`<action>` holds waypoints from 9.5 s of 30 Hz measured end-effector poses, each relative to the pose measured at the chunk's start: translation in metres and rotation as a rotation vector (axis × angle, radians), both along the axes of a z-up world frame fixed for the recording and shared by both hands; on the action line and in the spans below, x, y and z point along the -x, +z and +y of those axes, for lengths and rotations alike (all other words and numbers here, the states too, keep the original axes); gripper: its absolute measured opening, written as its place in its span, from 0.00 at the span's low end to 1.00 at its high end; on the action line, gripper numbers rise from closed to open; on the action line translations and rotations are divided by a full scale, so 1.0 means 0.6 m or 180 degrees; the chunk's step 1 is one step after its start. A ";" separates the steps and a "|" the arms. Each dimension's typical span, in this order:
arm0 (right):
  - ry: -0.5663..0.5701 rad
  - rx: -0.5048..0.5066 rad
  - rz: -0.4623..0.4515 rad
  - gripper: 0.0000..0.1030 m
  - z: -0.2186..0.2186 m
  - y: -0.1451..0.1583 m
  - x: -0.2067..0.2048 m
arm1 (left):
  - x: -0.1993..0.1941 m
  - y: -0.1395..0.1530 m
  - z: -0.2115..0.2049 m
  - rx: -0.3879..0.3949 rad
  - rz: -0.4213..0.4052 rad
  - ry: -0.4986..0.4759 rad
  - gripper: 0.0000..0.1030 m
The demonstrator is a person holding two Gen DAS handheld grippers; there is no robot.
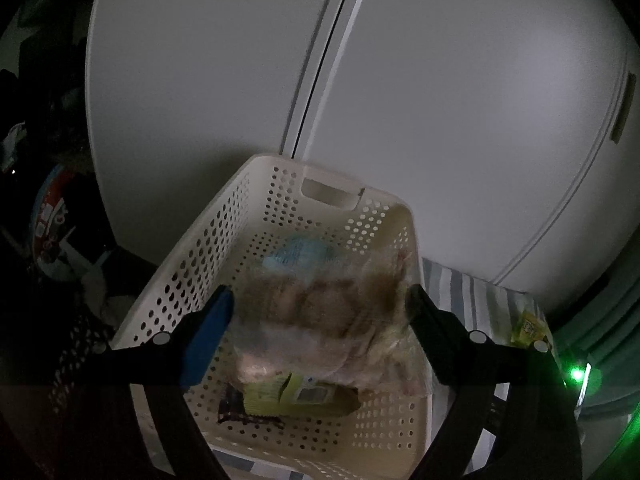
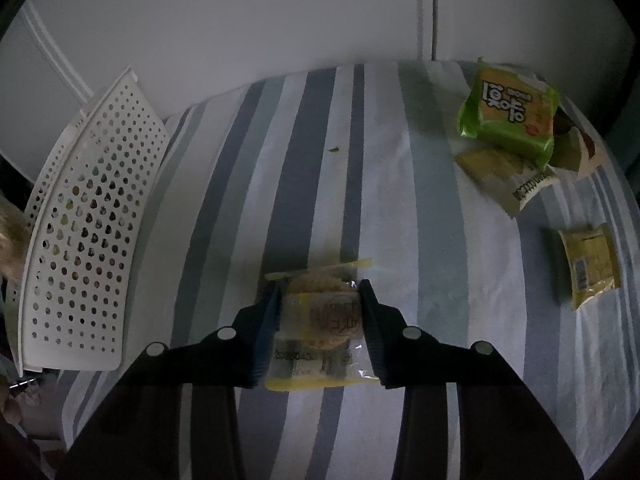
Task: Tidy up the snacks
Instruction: 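Drop the cookie bag into the white basket with the left gripper while the right grasps the yellow-labelled cake pack, then carry the cake pack over the basket and open the right gripper, then move the right gripper to the mustard-yellow biscuit pack and grasp it, then grasp the green MOKA pack with the left gripper while the right holds the yellow pack, then drop the MOKA pack into the basket with the left gripper while the right holds the yellow pack, then lower the mustard-yellow pack into the basket and open the right gripper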
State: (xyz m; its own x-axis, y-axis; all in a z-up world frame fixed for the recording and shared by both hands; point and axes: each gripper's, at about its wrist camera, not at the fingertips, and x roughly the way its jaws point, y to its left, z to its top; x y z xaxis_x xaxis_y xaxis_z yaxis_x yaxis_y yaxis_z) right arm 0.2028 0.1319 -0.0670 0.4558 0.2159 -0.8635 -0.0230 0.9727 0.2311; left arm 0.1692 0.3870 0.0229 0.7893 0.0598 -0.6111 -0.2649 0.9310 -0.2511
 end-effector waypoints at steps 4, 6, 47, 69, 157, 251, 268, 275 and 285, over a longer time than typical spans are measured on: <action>0.0003 -0.0031 -0.0018 0.38 -0.020 0.003 0.006 | -0.004 -0.003 0.010 -0.0001 -0.0030 0.0023 0.86; 0.0001 -0.0060 -0.0042 0.38 -0.026 0.010 0.012 | -0.003 -0.003 0.017 0.0051 -0.0024 0.0039 0.88; 0.1173 -0.0784 -0.0754 0.46 0.261 0.208 0.062 | 0.067 0.075 0.117 0.0028 -0.0518 0.0626 0.97; 0.0931 -0.0697 -0.0830 0.54 0.209 0.195 0.075 | 0.071 0.086 0.095 0.0019 -0.0563 0.0485 0.97; -0.1252 -0.0007 0.0038 0.47 -0.403 -0.016 0.046 | 0.006 -0.004 -0.239 -0.0663 0.0028 -0.1186 0.97; -0.0580 -0.1377 -0.0802 0.47 -0.372 0.020 0.120 | 0.114 0.113 0.018 -0.0616 -0.0111 -0.0467 0.62; -0.0058 -0.1175 -0.0926 0.47 -0.242 0.103 0.143 | 0.097 0.031 0.077 -0.0177 -0.0013 -0.0298 0.94; 0.0282 -0.1214 -0.0957 0.47 -0.151 0.141 0.137 | 0.119 0.027 0.092 -0.0063 -0.0157 -0.0024 0.94; 0.0983 -0.1174 -0.0975 0.47 0.037 0.188 0.137 | 0.150 0.052 0.095 -0.0341 -0.0329 0.0127 0.95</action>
State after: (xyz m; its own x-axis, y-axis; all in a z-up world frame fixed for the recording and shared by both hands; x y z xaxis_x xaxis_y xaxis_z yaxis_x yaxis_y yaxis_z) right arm 0.1206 0.1539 0.0457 0.5413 0.6412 -0.5439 -0.4131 0.7662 0.4922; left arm 0.0791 0.4439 0.0542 0.8434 0.1528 -0.5151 -0.2801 0.9431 -0.1789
